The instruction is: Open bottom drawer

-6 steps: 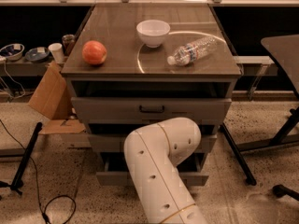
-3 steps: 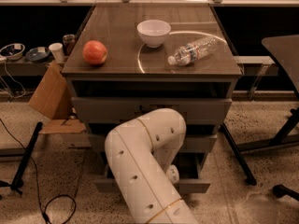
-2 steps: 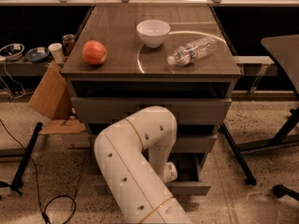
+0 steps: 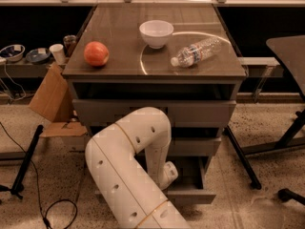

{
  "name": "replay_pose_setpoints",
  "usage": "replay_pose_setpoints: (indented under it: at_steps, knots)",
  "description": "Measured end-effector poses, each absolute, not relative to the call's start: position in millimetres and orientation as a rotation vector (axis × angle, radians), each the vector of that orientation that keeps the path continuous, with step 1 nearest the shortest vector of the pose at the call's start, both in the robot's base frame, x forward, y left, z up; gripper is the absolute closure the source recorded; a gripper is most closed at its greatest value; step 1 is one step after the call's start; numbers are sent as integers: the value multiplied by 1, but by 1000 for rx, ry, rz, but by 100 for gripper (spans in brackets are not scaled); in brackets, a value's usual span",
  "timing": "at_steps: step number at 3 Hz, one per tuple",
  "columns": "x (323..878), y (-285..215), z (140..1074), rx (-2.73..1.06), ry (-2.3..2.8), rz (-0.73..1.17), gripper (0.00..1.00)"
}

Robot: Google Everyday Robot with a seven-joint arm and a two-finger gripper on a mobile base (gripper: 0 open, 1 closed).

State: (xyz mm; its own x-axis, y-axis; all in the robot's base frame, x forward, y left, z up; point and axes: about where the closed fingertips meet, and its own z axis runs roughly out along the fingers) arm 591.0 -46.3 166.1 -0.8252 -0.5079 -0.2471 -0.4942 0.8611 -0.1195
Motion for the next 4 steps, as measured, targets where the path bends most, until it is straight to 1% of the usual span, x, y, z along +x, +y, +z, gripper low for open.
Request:
replay_pose_setpoints:
  at_steps: [2, 4]
  knots:
    - [569, -56, 160, -1033, 2806, -113, 100]
    - [549, -69, 155, -1179, 2806, -124, 100]
